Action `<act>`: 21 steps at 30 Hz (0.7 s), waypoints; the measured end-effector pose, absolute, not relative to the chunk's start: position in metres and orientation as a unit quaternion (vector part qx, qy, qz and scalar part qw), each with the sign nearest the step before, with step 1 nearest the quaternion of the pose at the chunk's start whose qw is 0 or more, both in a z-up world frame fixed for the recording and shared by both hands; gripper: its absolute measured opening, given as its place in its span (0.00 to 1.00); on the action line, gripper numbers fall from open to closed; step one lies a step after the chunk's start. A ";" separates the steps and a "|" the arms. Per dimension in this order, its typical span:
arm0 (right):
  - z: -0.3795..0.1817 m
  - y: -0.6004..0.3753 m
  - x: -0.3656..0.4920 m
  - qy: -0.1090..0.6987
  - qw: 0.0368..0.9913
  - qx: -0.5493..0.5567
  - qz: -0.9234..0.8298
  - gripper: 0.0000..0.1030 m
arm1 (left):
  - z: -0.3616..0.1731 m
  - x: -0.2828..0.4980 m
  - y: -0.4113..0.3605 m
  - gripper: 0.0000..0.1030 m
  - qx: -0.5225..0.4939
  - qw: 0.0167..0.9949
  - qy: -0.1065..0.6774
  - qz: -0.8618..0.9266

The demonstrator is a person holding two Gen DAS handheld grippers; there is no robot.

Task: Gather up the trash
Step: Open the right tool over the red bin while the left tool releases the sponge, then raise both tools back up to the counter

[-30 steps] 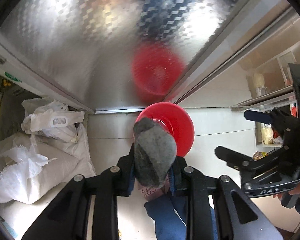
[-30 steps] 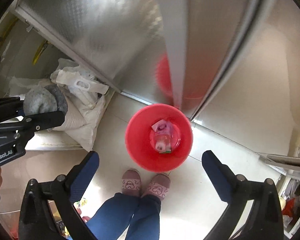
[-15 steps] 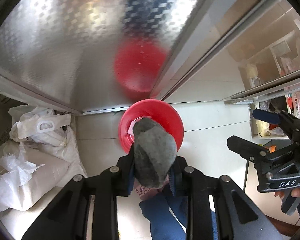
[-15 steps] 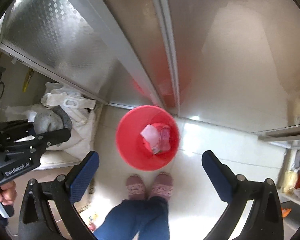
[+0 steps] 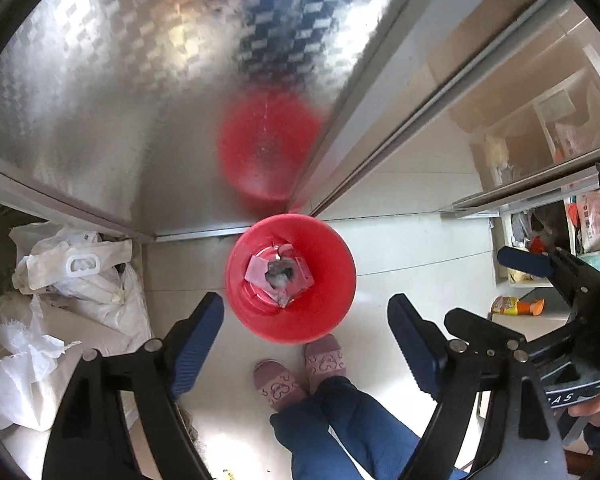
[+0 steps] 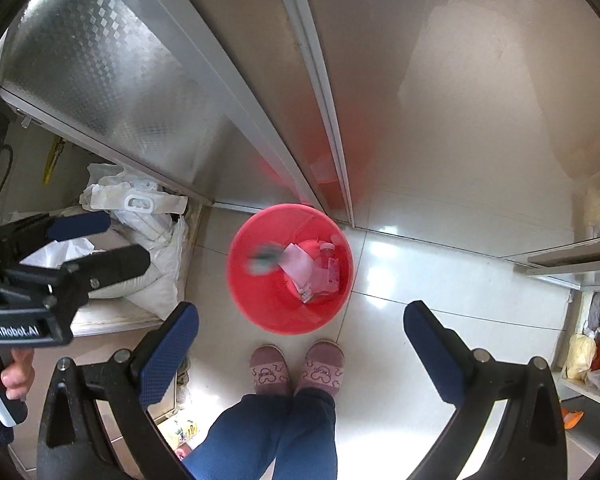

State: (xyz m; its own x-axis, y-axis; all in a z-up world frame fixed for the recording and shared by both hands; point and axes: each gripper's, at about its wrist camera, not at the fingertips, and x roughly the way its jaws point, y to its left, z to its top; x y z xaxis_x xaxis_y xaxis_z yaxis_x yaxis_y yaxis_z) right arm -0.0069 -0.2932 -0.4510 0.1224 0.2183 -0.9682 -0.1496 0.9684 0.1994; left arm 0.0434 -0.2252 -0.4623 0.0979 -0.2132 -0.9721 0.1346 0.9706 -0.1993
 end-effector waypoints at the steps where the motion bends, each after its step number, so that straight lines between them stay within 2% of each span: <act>1: -0.450 -0.293 -0.007 0.650 0.749 0.027 0.123 0.99 | -0.463 0.044 -0.225 0.82 -0.028 0.739 0.663 -0.118; 10: -0.432 -0.289 -0.008 0.647 0.752 0.021 0.128 0.99 | -0.448 0.040 -0.227 0.84 -0.020 0.733 0.670 -0.113; 21: -0.346 -0.286 -0.021 0.634 0.764 0.000 0.122 1.00 | -0.357 0.022 -0.210 0.87 -0.025 0.752 0.653 -0.088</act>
State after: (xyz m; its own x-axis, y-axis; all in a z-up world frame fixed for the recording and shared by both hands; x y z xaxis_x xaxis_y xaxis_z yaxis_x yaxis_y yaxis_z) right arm -0.0210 -0.2863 -0.3458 0.1667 0.1860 -0.9683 -0.1855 0.9704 0.1545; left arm 0.0222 -0.2098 -0.3568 0.1322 -0.1650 -0.9774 0.0989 0.9833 -0.1526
